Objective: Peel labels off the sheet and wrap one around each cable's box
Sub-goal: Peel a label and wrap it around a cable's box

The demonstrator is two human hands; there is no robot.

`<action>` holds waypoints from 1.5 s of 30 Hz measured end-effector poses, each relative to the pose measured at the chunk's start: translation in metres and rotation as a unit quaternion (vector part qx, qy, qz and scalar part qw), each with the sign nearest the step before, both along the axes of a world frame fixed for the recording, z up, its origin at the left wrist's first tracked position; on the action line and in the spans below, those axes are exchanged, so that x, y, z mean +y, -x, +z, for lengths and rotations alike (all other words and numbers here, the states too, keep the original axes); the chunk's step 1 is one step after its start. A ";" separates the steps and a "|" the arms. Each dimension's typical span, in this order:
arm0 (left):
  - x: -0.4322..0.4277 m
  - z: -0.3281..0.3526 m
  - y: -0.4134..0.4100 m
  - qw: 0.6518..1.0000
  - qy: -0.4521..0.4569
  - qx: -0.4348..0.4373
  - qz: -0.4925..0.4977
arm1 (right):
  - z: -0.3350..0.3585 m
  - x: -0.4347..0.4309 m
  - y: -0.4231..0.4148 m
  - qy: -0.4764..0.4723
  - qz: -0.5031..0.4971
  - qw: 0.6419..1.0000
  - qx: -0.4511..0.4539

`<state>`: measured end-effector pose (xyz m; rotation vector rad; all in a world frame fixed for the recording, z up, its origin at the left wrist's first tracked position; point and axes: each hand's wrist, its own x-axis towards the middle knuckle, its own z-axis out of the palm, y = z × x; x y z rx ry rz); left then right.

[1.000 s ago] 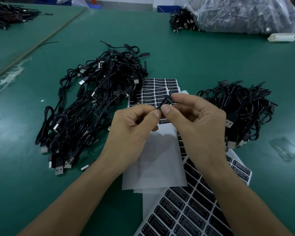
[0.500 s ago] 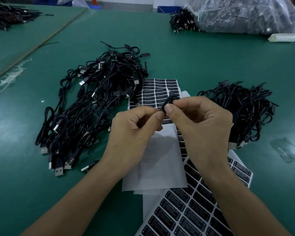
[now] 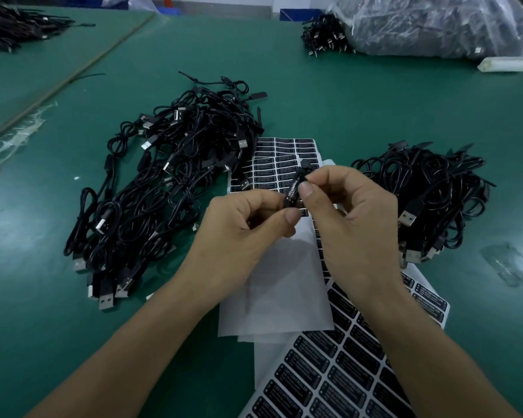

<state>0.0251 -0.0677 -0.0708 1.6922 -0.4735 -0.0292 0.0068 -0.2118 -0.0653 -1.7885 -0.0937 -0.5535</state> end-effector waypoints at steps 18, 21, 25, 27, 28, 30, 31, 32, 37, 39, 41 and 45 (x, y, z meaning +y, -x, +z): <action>0.002 -0.006 -0.003 0.998 -0.006 0.039 0.049 | 0.005 0.002 0.001 -0.126 0.037 0.991 0.039; 0.002 -0.005 -0.002 0.998 -0.002 0.035 0.046 | 0.005 0.002 0.000 -0.124 0.037 0.991 0.045; 0.001 -0.005 -0.002 0.999 -0.008 0.019 0.044 | 0.004 0.002 -0.001 -0.140 0.028 0.988 0.052; 0.000 -0.005 -0.001 0.999 -0.008 0.017 0.048 | 0.003 0.002 -0.001 -0.154 0.026 0.986 0.067; 0.000 -0.005 -0.001 0.999 -0.008 0.015 0.051 | 0.003 0.003 -0.001 -0.165 0.028 0.983 0.078; -0.001 -0.006 0.000 0.998 -0.007 0.012 0.055 | 0.002 0.003 -0.001 -0.193 0.035 0.975 0.102; -0.001 -0.005 0.000 0.998 -0.006 0.011 0.056 | 0.002 0.003 -0.001 -0.207 0.040 0.971 0.111; -0.001 -0.005 0.000 0.998 -0.005 0.011 0.057 | 0.002 0.002 -0.002 -0.219 0.043 0.968 0.117; -0.002 -0.003 0.001 0.998 0.004 0.016 0.062 | 0.002 0.002 -0.003 -0.223 0.041 0.966 0.122; -0.003 -0.003 0.002 0.998 0.003 0.014 0.062 | 0.002 0.003 -0.002 -0.222 0.035 0.967 0.123; -0.004 -0.003 0.002 0.998 0.004 0.012 0.063 | 0.002 0.004 -0.002 -0.229 0.031 0.965 0.123; -0.006 -0.003 0.002 0.998 0.002 0.008 0.067 | 0.002 0.006 -0.001 -0.243 0.022 0.962 0.127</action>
